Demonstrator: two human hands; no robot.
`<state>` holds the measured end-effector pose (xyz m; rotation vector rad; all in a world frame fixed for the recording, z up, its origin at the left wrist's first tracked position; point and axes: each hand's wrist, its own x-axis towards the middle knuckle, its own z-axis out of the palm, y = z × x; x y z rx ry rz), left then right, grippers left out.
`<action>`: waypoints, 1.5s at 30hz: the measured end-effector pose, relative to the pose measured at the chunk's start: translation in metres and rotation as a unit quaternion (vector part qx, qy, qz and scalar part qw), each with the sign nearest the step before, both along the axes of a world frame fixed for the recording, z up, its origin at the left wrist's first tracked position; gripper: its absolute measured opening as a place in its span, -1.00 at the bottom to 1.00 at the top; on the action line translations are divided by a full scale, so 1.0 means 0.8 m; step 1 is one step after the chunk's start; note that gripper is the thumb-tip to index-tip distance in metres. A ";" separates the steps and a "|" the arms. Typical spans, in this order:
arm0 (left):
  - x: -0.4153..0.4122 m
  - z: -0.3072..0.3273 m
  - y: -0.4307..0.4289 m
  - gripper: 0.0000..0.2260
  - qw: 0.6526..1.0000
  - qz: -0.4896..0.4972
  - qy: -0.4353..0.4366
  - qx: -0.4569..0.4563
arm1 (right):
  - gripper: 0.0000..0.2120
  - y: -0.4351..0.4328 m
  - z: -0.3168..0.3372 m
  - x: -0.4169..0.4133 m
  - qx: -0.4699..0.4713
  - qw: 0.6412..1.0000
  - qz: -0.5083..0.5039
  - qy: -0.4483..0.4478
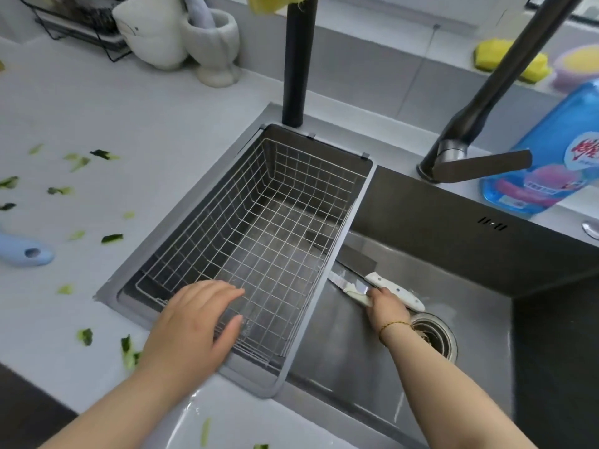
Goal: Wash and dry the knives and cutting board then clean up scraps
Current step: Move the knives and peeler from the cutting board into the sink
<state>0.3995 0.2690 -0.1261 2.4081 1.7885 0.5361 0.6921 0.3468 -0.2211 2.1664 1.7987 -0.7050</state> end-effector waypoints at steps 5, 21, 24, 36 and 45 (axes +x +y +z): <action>-0.001 0.002 -0.001 -0.40 1.000 0.001 0.012 -0.014 | -0.66 0.008 -0.008 -0.003 -0.003 1.000 -0.002 0.008; 0.002 0.002 0.003 -0.46 1.000 0.003 0.001 -0.009 | -0.64 0.013 -0.009 0.002 -0.014 0.999 0.016 -0.028; 0.002 0.002 0.004 -0.63 1.000 0.006 0.002 0.003 | -0.60 0.010 0.001 0.005 0.013 0.999 0.022 -0.026; 0.002 0.030 -0.001 -0.39 0.976 0.020 -0.185 -0.109 | -0.74 -0.030 0.106 -0.021 0.209 0.974 0.004 0.088; -0.106 0.091 -0.049 -0.53 0.959 0.072 -0.272 -0.025 | -0.90 -0.064 0.217 -0.159 0.351 0.906 0.091 0.218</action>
